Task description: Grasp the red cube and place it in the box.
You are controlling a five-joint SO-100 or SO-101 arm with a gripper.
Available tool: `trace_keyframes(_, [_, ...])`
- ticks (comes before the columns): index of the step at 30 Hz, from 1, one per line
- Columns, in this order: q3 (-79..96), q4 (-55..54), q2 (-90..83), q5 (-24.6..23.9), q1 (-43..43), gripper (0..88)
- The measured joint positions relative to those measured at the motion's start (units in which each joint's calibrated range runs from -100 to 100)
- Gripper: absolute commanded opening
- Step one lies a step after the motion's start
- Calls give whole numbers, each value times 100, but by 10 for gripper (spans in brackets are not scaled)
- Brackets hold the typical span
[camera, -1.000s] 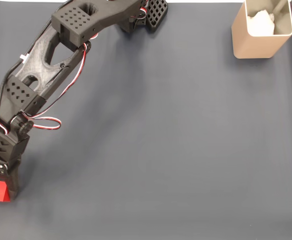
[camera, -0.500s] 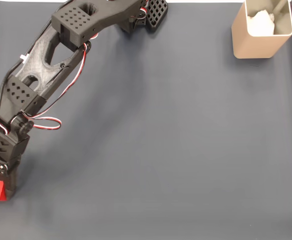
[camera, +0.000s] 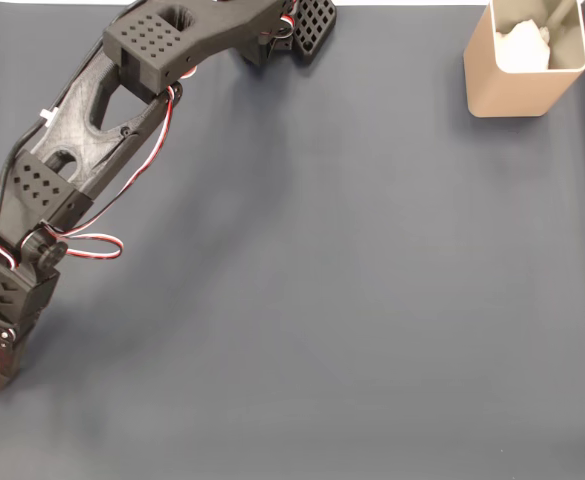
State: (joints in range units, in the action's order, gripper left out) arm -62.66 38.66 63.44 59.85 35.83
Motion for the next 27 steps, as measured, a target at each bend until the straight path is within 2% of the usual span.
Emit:
trace_keyframes(7, [0,24,0,-59,-30,132])
trace_keyframes(10, [0,24,0,-117,-30,213])
trace_keyframes(14, [108,24,-26,-234,-59,234])
trace_keyframes(21, [271,270,-217,-264,-89,87])
trace_keyframes(27, [344,541,-339,-342,-111,35])
